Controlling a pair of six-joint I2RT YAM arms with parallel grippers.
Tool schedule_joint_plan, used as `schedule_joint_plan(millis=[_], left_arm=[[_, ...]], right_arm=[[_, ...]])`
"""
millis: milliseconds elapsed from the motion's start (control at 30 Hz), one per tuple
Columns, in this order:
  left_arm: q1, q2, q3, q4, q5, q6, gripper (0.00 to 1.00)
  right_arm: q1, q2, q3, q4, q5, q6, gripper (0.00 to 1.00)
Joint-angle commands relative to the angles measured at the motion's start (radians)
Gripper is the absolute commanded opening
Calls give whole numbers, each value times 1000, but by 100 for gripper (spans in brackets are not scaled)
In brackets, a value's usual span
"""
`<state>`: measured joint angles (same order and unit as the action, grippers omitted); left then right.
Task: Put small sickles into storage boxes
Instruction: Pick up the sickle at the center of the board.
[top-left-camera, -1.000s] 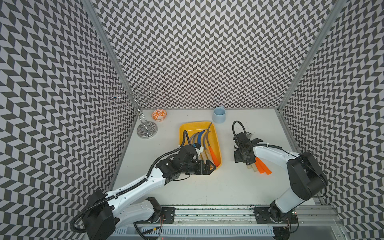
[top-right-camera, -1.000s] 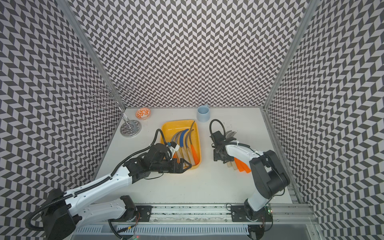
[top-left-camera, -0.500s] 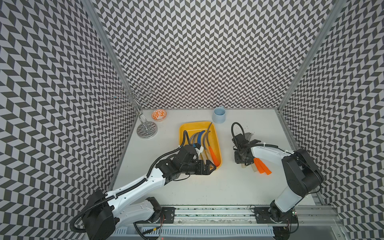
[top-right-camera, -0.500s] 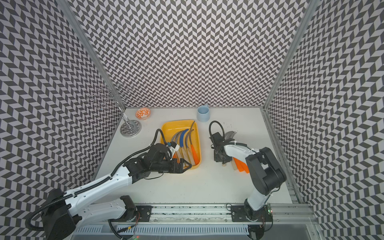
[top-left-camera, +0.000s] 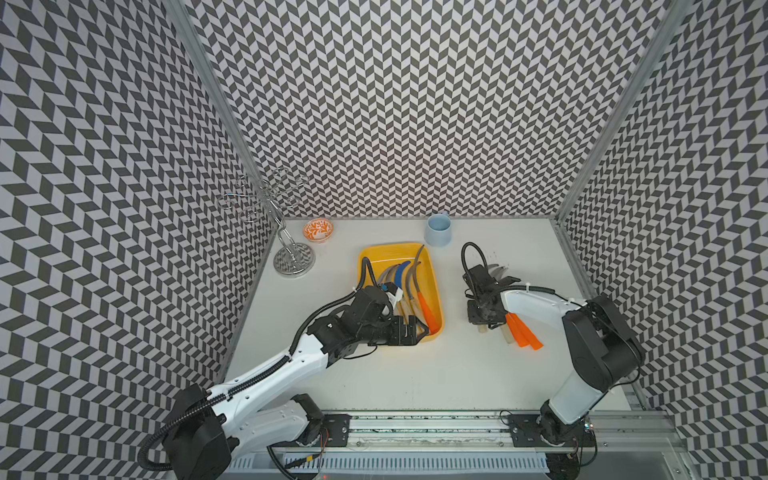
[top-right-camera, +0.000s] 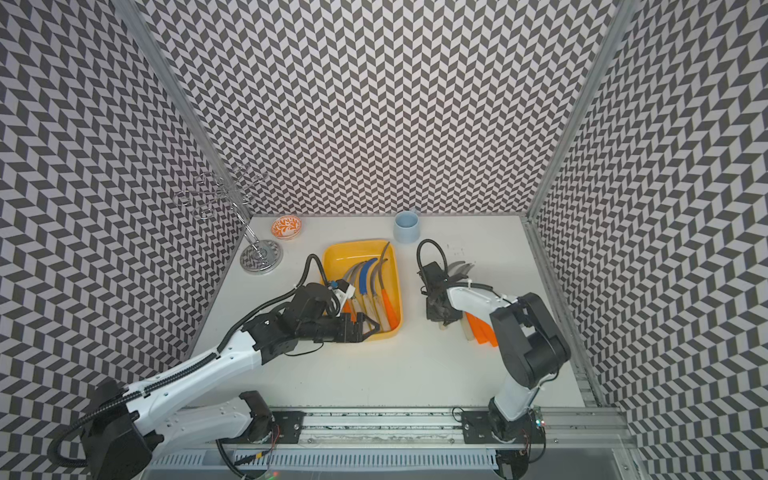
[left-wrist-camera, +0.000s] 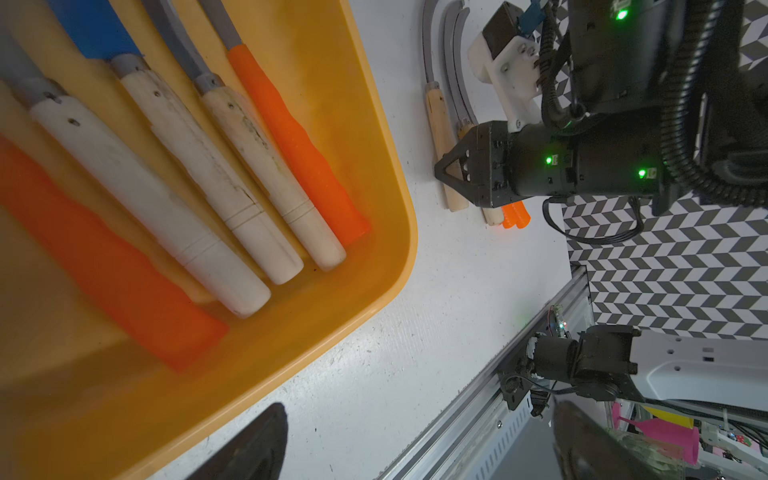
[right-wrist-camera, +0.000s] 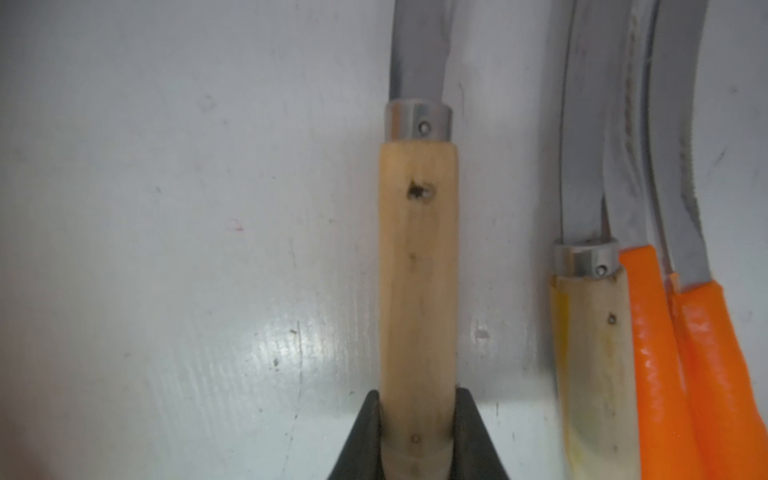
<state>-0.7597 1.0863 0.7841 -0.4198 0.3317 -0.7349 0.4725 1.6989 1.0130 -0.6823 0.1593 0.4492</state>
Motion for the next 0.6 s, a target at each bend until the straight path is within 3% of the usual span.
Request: schedule_joint_plan(millis=[0, 567], left_arm=[[31, -24, 52, -38, 5, 41, 100], [135, -65, 73, -95, 33, 92, 100]], right_arm=[[-5, -32, 49, -27, -7, -13, 5], [38, -154, 98, -109, -68, 10, 5]])
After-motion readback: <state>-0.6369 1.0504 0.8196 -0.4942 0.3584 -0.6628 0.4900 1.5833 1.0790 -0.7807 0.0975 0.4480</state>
